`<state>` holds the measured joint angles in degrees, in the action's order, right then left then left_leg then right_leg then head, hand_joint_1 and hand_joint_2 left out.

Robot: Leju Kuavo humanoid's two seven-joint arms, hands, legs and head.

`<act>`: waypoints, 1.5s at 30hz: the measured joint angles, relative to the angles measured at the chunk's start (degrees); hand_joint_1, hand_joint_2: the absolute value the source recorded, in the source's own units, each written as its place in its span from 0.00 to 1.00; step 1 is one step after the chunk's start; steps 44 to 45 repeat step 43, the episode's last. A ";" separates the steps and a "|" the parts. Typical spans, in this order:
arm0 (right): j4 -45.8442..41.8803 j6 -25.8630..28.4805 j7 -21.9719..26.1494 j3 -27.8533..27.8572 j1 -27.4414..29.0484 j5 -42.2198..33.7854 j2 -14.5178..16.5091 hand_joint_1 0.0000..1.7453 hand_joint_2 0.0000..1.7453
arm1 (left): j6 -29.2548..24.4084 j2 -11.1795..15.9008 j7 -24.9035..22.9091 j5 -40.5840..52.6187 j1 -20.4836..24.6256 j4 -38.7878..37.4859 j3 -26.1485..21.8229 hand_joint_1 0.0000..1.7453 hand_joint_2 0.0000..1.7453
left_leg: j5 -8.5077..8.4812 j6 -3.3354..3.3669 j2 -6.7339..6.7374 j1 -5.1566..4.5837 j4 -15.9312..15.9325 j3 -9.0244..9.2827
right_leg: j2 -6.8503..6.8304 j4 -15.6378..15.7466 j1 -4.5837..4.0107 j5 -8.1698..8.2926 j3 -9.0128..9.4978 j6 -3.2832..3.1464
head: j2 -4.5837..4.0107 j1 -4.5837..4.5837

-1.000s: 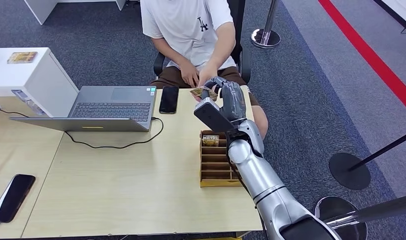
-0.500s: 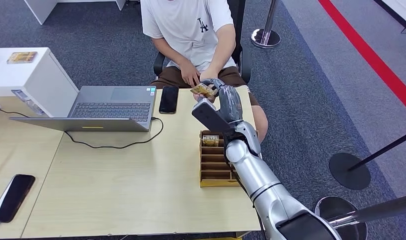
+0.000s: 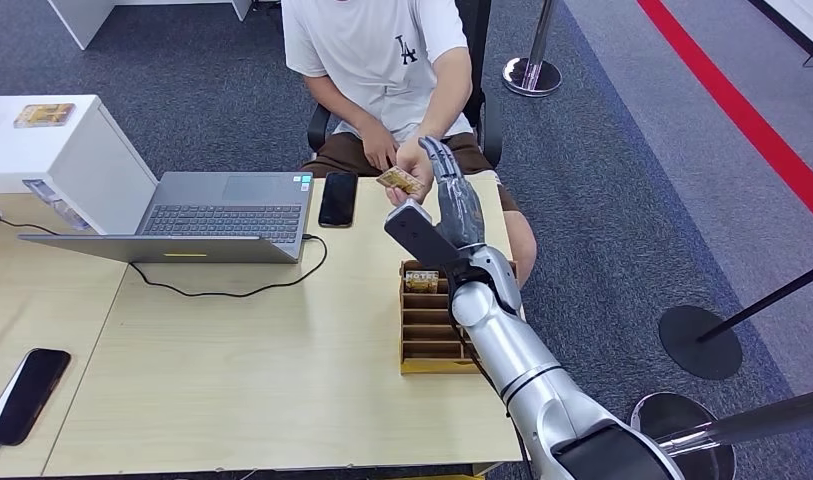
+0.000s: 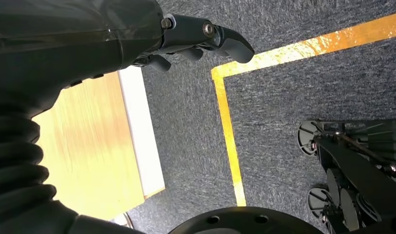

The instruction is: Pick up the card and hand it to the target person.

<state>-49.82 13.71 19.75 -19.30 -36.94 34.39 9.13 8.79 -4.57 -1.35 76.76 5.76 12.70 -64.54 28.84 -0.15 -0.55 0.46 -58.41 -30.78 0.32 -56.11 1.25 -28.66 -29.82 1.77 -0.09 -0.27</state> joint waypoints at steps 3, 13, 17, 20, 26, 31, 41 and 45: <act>-0.02 0.28 -0.18 0.00 0.01 -0.03 -0.02 0.00 1.00 | -0.12 0.00 -0.01 0.00 0.00 0.00 0.00 0.00 0.00 | 0.00 0.00 0.00 0.00 0.00 0.00 | 0.00 0.00 0.00 0.00 0.00 0.00 | 0.00 -0.01; -6.30 1.61 -1.07 1.57 2.26 -0.60 -1.21 0.00 1.00 | -0.42 0.00 0.01 -0.01 -0.03 0.00 0.00 0.00 0.00 | 0.00 0.00 0.00 0.00 -0.01 0.00 | 0.00 0.01 0.00 0.00 -0.02 0.00 | 0.00 -0.01; -11.61 2.20 -1.48 3.55 4.99 -0.94 -2.37 0.00 1.00 | -0.49 0.00 0.07 -0.13 -0.03 0.00 0.00 0.00 0.00 | 0.00 0.00 0.00 -0.01 -0.01 0.00 | 0.00 0.01 0.00 0.00 -0.03 0.00 | 0.00 -0.01; -16.36 2.53 -1.68 5.67 7.74 -1.15 -3.27 0.00 1.00 | -0.58 0.00 0.17 -0.26 -0.05 0.00 0.00 0.00 0.00 | 0.01 0.00 -0.03 -0.01 -0.02 -0.01 | -0.02 0.02 0.00 0.00 -0.04 0.00 | 0.00 0.01; -25.96 3.49 -1.05 11.79 14.06 -2.20 -5.45 0.00 1.00 | -1.07 0.00 0.61 -0.90 -0.15 0.00 -0.17 0.00 0.00 | 0.01 0.00 -0.07 -0.01 -0.02 -0.04 | -0.04 0.03 0.01 0.00 -0.05 0.00 | 0.00 -0.01; -31.23 3.67 -0.50 16.74 18.07 -2.72 -6.82 0.00 1.00 | -1.38 0.00 0.88 -1.31 -0.22 0.00 -0.40 0.00 0.00 | 0.03 0.00 -0.05 -0.01 -0.02 -0.04 | -0.02 0.03 0.01 0.00 -0.05 0.00 | 0.00 -0.01; -34.04 3.80 -0.55 19.92 20.14 -3.04 -7.59 0.00 1.00 | -1.46 -0.05 0.89 -1.51 -0.20 0.00 -0.46 0.00 0.00 | 0.02 0.00 -0.06 -0.01 -0.02 0.00 | -0.02 0.03 0.00 0.00 -0.05 0.00 | 0.00 0.00; -34.12 3.99 -0.64 20.94 20.86 -4.06 -8.09 0.00 1.00 | -1.53 -0.07 0.88 -1.87 -0.20 0.00 -0.61 0.00 0.00 | 0.02 0.00 -0.10 -0.01 -0.02 -0.01 | -0.08 0.04 0.01 -0.01 -0.04 0.01 | 0.00 0.00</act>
